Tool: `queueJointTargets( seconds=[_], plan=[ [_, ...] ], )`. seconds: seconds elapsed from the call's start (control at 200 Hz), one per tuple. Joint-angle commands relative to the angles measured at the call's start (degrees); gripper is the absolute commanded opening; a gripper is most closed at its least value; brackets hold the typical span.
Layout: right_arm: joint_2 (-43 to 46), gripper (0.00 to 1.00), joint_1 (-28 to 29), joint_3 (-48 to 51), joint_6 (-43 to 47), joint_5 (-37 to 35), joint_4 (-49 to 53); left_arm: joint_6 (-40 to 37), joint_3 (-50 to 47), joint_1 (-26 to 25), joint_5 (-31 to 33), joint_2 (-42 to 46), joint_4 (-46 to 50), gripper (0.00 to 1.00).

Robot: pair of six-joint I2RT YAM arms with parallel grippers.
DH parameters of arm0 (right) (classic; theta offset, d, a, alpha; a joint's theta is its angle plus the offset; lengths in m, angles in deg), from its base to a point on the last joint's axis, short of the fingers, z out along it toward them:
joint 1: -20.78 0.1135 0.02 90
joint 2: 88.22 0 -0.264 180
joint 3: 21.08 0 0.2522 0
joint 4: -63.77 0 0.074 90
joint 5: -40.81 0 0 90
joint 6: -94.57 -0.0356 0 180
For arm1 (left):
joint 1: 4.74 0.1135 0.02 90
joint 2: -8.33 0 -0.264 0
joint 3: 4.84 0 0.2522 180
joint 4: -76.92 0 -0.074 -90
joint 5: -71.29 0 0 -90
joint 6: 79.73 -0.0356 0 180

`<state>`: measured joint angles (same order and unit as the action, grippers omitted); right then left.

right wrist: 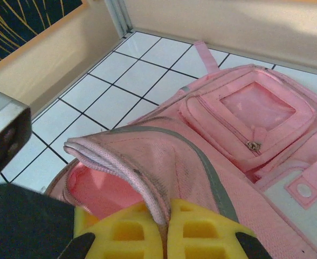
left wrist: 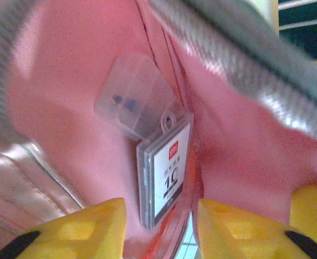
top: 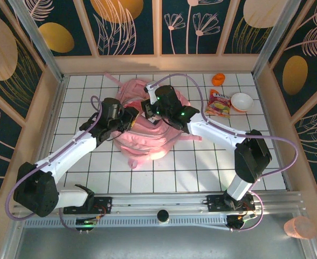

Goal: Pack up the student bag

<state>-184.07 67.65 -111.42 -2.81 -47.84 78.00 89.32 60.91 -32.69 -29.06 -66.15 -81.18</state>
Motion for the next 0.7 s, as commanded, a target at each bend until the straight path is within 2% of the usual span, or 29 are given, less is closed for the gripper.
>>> queueJointTargets(
  seconds=[0.0,0.07,0.155,0.255,0.42,0.53,0.641,0.696],
  plan=[
    [2.67,0.00,0.60,-3.47,0.50,3.10,-7.92,-1.91,-0.56,-0.44,-3.24,0.23,-4.44,0.34],
    [3.35,0.00,0.59,-2.87,2.00,4.54,-7.20,-3.53,0.11,-0.47,-2.07,0.74,-3.16,0.35],
    [4.89,0.00,0.45,-1.57,6.77,5.34,-4.95,-7.84,0.19,-0.23,0.99,2.58,-0.76,0.43],
    [7.01,0.00,-0.66,1.78,12.68,6.90,-3.06,-13.57,-1.64,0.97,2.24,4.77,-0.66,0.46],
    [9.48,0.00,-5.23,5.21,25.10,16.99,3.46,-22.17,-7.14,4.56,0.19,10.12,-4.68,0.56],
    [11.18,0.00,-9.16,7.94,34.73,24.38,6.42,-35.28,-9.32,5.17,0.59,14.53,-7.26,0.60],
    [11.78,0.00,-12.86,8.40,44.78,31.70,10.88,-53.65,-11.46,5.18,0.33,18.74,-10.50,0.61],
    [11.67,0.00,-14.04,7.83,50.65,35.41,14.15,-63.30,-12.36,5.14,-1.51,19.92,-11.38,0.64]
  ],
)
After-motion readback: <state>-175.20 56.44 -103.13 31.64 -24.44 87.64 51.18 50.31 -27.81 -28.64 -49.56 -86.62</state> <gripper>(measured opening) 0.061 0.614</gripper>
